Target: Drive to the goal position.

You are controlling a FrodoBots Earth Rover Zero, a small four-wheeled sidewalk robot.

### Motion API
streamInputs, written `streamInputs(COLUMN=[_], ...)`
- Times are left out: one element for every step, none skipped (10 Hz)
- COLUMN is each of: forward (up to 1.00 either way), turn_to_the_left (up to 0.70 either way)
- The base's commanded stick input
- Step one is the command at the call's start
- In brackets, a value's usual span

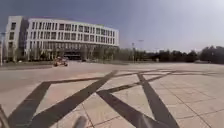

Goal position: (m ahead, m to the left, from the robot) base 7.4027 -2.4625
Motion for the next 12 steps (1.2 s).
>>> streamInputs(forward=[1.00, 1.00, 1.00, 1.00, 1.00, 1.00, 1.00, 1.00, 1.00, 1.00, 1.00, 1.00], turn_to_the_left=[0.40, 0.26, 0.00, 0.00, 0.00, 0.00, 0.00, 0.00, 0.00, 0.00, 0.00, 0.00])
